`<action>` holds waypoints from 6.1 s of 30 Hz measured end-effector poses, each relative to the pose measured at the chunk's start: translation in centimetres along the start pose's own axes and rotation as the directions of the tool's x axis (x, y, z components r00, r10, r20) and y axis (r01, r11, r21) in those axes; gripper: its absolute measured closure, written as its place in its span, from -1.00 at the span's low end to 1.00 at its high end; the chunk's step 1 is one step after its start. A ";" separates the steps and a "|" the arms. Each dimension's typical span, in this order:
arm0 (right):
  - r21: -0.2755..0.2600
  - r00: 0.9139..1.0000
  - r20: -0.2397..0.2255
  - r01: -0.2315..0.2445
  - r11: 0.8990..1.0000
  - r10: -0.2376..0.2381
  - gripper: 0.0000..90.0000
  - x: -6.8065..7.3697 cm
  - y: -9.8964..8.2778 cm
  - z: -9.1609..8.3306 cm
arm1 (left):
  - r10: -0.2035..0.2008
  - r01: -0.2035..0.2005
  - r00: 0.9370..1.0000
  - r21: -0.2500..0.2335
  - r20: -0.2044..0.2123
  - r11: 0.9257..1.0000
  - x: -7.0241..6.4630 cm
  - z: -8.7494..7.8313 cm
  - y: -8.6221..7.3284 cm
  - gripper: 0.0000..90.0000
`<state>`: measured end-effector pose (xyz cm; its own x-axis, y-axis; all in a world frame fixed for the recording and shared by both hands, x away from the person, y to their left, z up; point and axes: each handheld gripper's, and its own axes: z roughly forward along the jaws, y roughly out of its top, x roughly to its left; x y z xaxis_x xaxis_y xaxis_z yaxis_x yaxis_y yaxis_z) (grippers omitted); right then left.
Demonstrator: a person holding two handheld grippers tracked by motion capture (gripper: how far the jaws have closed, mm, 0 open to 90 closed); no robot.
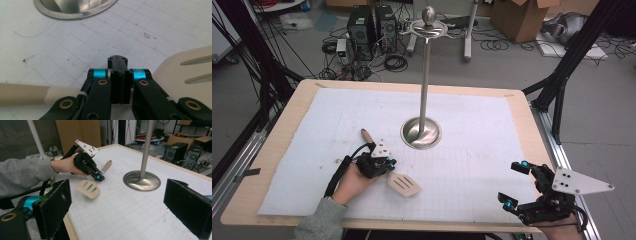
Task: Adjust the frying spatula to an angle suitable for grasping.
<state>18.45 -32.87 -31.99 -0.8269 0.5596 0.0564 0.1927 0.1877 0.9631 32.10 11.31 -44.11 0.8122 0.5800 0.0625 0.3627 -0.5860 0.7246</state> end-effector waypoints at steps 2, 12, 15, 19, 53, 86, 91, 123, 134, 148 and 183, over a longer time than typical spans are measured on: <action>0.002 1.000 -0.005 0.000 1.000 0.000 -0.85 -0.1 0.0 0.2 | -0.019 0.019 1.000 -0.014 0.008 1.000 0.0 -0.1 -0.2 0.99; 0.004 1.000 -0.021 0.008 1.000 -0.008 -0.85 -0.2 0.2 0.8 | -0.044 0.044 0.999 -0.007 0.033 0.999 0.2 -0.6 -0.6 0.99; 0.006 1.000 -0.027 0.004 1.000 -0.004 -0.85 -0.3 0.3 1.1 | -0.045 0.045 0.998 -0.005 0.039 0.999 0.2 -0.8 -0.7 0.99; 0.015 0.999 -0.037 0.009 1.000 -0.008 -0.85 -0.4 0.3 1.6 | -0.044 0.044 0.998 -0.011 0.035 0.999 0.1 -1.0 -0.8 0.99; 0.006 0.993 -0.109 0.038 0.999 -0.037 -0.85 -1.4 1.3 4.3 | -0.030 0.032 0.996 -0.016 0.079 0.999 0.0 -3.2 -2.6 0.99; -0.011 0.984 -0.172 0.041 0.999 -0.042 -0.85 -2.5 2.3 6.9 | -0.060 0.062 0.988 -0.005 0.143 0.998 1.1 -6.4 -5.6 0.99; -0.019 0.984 -0.172 0.041 0.999 -0.043 -0.85 -2.6 2.4 6.9 | -0.067 0.068 0.988 -0.003 0.141 0.998 1.2 -6.7 -5.9 0.99; 0.005 0.990 -0.137 0.032 0.999 -0.031 -0.85 -2.2 1.7 5.8 | -0.315 0.298 0.941 -0.138 -0.123 0.945 6.5 -7.7 -7.9 0.99; 0.000 0.994 -0.097 0.044 0.999 -0.044 -0.85 -1.2 1.5 3.8 | -0.317 0.303 0.939 -0.117 -0.132 0.946 7.0 -5.8 -7.2 0.99; 0.010 0.998 -0.056 0.021 1.000 -0.020 -0.85 -0.9 0.7 2.4 | -0.308 0.294 0.946 -0.128 -0.099 0.947 7.1 -5.0 -5.8 0.99; 0.033 1.000 0.010 -0.004 0.999 0.003 -0.85 0.5 -0.5 -0.6 | -0.297 0.290 0.954 -0.124 -0.046 0.949 7.5 -1.8 -3.6 0.99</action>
<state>17.64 -33.21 -32.26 -0.8209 0.5683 0.0568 0.2130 0.2123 0.9537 36.12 18.80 -44.97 0.6460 0.7532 -0.1242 0.5228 -0.3180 0.7909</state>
